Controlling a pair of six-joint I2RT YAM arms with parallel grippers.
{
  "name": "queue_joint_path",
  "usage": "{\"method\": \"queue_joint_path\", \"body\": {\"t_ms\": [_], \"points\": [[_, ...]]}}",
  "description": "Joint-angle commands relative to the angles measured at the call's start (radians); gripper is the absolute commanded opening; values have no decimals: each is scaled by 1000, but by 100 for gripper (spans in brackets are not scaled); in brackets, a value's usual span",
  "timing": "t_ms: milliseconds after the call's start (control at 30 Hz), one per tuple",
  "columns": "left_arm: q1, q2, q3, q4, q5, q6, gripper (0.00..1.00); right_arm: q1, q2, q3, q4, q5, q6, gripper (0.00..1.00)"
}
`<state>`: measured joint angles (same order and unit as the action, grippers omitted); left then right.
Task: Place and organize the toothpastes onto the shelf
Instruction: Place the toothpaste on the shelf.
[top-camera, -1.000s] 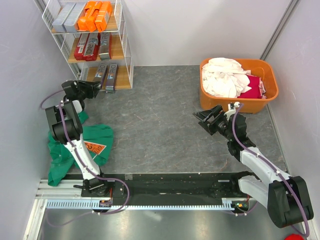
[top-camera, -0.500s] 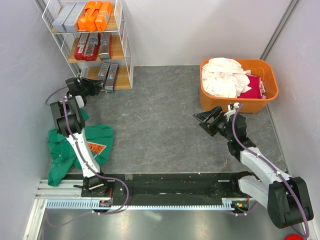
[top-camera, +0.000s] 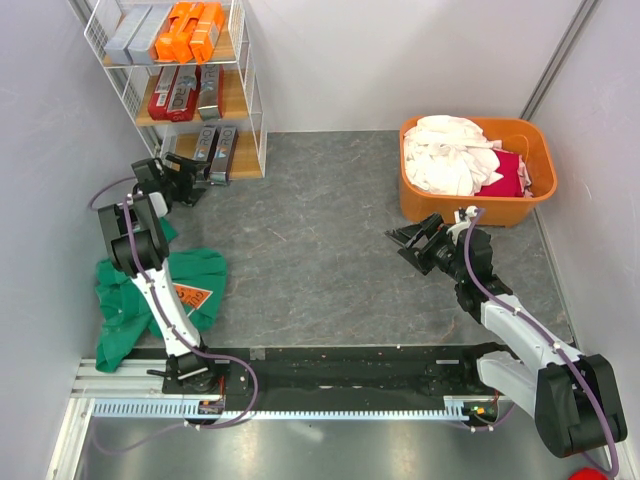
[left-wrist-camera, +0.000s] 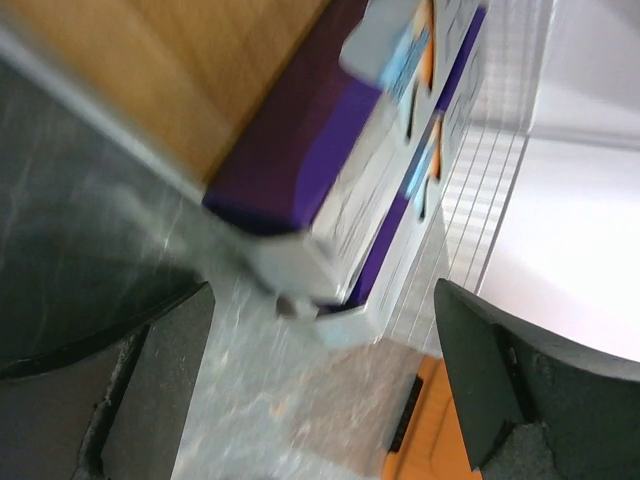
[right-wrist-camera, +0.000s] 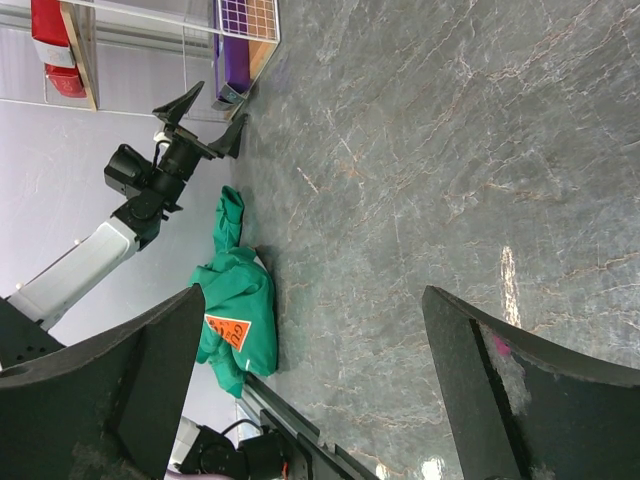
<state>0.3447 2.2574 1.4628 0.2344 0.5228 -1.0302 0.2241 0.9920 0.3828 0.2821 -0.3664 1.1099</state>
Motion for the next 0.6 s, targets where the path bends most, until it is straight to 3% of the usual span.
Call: {"method": "queue_joint_path", "body": {"t_ms": [0,233,567], "points": [[-15,-77,-111,-64,-20,108,100,-6,-16,28,20,-22,-16,98],[-24,-234,-326,112,17,102,100,-3,-32,22,22,-34,-16,98],[-104,-559,-507,73,34,234,100,-5,-62,31,19,-49,-39,98]]}}
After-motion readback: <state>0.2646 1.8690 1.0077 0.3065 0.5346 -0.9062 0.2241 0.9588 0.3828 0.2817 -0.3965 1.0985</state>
